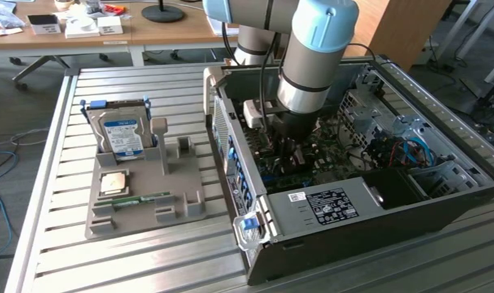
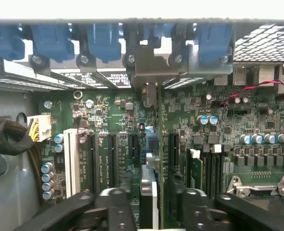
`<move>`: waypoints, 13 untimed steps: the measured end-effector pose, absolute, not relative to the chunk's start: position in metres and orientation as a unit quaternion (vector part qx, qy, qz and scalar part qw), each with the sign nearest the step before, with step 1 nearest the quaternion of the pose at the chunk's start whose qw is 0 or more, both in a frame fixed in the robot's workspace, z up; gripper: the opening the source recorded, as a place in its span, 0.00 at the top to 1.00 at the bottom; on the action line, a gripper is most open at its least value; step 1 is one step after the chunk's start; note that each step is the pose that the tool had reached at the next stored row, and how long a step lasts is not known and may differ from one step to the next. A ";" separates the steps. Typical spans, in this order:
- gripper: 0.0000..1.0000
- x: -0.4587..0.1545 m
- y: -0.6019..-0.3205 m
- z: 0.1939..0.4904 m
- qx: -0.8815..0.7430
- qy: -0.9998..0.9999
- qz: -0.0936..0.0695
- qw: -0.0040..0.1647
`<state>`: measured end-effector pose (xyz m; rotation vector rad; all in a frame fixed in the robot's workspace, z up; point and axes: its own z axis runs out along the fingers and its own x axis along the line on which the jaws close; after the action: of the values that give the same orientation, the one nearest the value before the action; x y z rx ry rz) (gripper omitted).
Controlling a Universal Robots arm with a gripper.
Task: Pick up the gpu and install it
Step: 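Insert the gpu into the slot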
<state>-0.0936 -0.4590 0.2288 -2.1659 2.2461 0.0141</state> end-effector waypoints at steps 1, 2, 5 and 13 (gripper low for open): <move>0.51 -0.094 -0.459 0.229 -0.694 0.720 0.005 0.011; 0.51 -0.094 -0.459 0.229 -0.694 0.720 0.005 0.011; 0.45 -0.094 -0.459 0.229 -0.694 0.720 0.005 0.011; 0.45 -0.094 -0.459 0.241 -0.694 0.720 0.005 0.011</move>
<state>-0.0936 -0.4590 0.2408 -2.1651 2.2455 0.0158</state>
